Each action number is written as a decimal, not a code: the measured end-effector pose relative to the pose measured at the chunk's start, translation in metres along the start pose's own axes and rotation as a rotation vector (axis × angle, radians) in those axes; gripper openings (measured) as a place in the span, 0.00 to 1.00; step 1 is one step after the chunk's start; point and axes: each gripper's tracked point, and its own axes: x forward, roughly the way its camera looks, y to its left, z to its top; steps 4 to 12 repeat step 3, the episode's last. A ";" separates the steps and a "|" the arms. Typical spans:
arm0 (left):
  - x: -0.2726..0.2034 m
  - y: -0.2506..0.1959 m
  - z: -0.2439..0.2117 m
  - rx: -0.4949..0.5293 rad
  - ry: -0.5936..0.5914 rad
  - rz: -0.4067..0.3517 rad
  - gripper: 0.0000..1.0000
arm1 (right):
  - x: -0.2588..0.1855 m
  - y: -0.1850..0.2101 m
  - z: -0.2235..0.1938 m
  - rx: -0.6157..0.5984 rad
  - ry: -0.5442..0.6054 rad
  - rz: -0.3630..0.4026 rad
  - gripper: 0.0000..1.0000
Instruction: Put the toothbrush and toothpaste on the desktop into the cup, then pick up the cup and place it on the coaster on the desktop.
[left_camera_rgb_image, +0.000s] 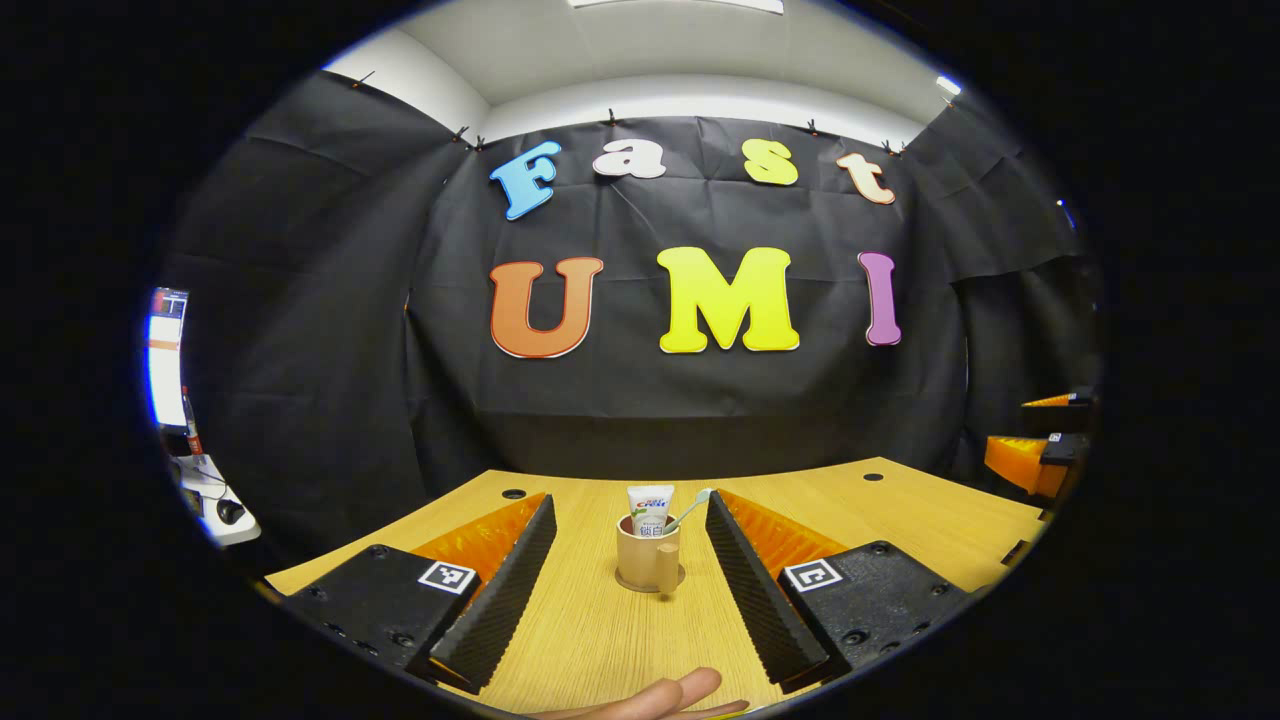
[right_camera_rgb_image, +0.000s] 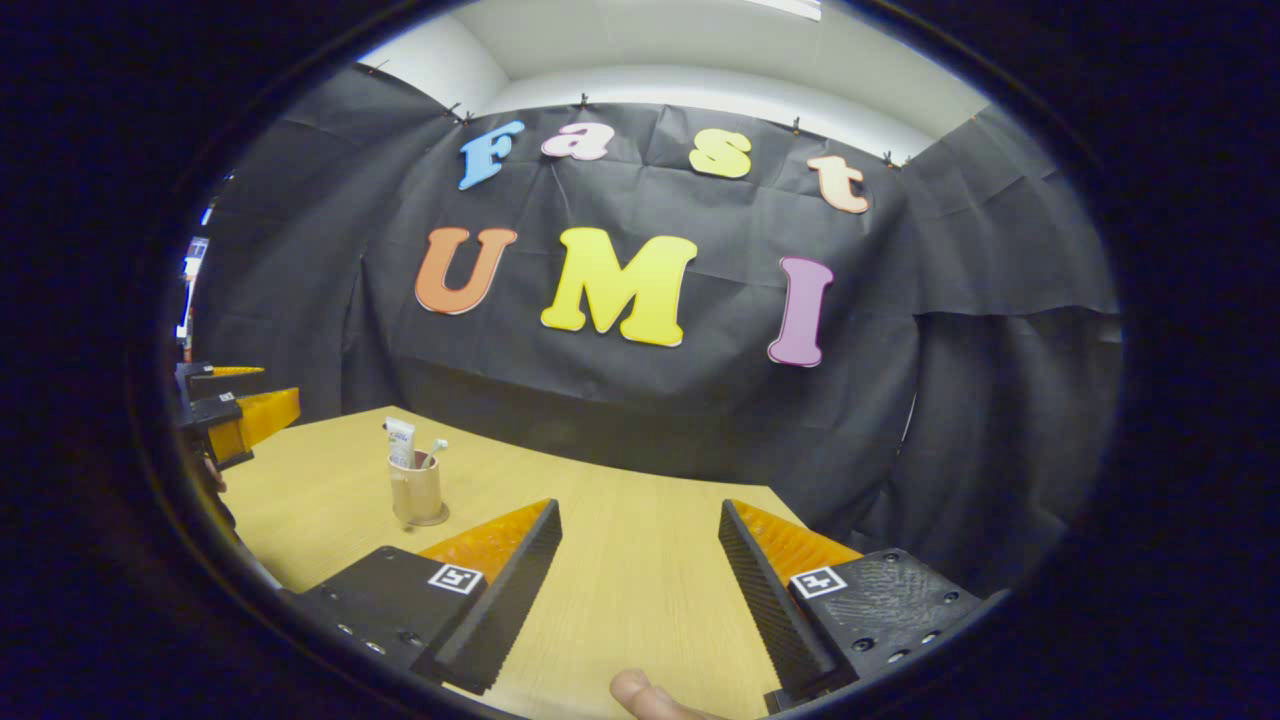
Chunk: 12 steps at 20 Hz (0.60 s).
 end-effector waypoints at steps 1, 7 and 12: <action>0.000 -0.002 0.001 -0.016 -0.003 0.000 0.96 | -0.001 0.000 -0.004 -0.007 0.003 0.001 0.97; -0.005 -0.001 0.007 -0.009 -0.019 0.014 0.96 | -0.006 0.003 -0.008 -0.021 0.004 0.011 0.95; -0.005 -0.001 0.007 -0.009 -0.019 0.014 0.96 | -0.006 0.003 -0.008 -0.021 0.004 0.011 0.95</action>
